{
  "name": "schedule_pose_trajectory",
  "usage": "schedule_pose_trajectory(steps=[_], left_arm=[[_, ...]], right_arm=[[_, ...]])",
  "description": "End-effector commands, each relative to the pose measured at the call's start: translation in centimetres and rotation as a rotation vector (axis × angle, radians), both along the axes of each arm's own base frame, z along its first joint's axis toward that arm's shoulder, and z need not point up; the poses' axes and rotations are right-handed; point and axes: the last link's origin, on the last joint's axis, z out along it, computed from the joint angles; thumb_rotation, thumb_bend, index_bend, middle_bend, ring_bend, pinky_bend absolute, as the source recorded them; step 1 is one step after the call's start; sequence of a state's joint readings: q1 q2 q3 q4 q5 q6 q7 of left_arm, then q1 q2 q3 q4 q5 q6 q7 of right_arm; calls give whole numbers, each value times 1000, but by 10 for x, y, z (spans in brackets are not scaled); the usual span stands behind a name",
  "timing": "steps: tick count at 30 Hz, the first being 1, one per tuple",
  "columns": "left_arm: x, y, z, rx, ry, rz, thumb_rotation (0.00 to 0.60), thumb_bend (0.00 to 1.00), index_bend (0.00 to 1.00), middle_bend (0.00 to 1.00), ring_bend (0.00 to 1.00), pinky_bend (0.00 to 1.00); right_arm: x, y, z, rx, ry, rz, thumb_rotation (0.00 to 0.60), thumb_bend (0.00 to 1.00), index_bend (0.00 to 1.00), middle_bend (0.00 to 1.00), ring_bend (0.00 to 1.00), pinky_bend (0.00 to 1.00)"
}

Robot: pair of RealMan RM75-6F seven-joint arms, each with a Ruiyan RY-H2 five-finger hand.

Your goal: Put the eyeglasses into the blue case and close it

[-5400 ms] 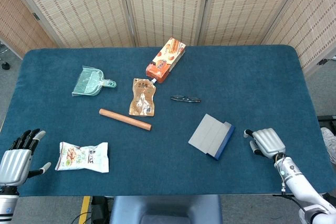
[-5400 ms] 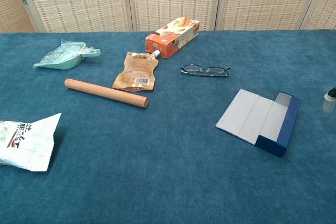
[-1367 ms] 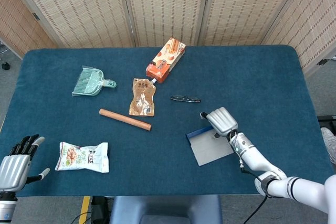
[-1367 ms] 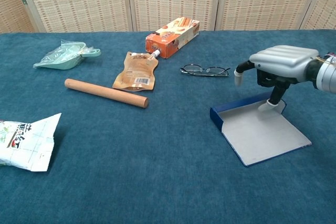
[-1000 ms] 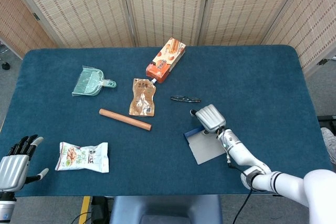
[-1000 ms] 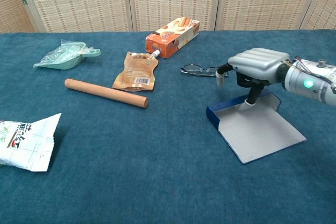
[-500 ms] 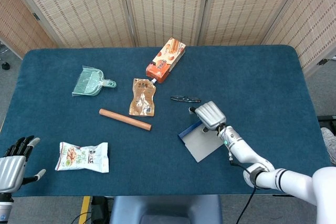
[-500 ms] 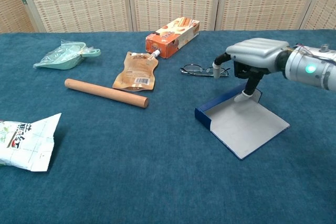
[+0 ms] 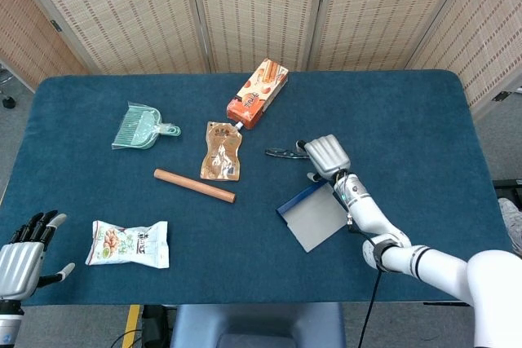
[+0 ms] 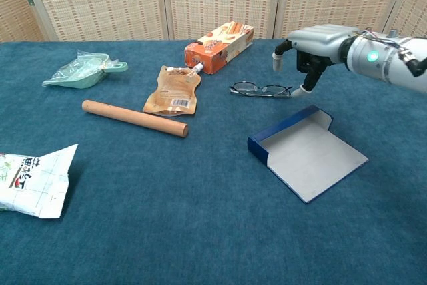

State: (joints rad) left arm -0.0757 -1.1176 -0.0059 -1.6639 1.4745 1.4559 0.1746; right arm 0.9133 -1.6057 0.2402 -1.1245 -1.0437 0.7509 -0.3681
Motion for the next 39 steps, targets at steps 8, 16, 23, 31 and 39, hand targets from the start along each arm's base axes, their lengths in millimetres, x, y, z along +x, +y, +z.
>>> schedule_pose_trajectory(steps=[8,16,23,31,39], left_arm=[[-5,-6,4,7,-1,20,600,196,178,132,103,216],[-7,-9,8,17,-7,33,600,195,178,132,103,216],[-9,-11,8,13,-22,46,600,196,178,132,103,216],[-12,-13,9,15,-30,55,600,195,178,132,103,216],[-12,-13,9,15,-35,53,600,196,178,132,103,216]], right_arm=[[30,-30,-41,-7,50,-70,600,193,334,1000,1000,1000],[41,-41,-57,-8,70,-106,600,293,334,1000,1000,1000],[46,-44,-69,3,95,-119,600,349,358,1000,1000,1000],[45,-46,-75,1,102,-137,600,408,446,1000,1000,1000],[36,-44,-73,3,88,-144,600,409,526,1000,1000,1000]])
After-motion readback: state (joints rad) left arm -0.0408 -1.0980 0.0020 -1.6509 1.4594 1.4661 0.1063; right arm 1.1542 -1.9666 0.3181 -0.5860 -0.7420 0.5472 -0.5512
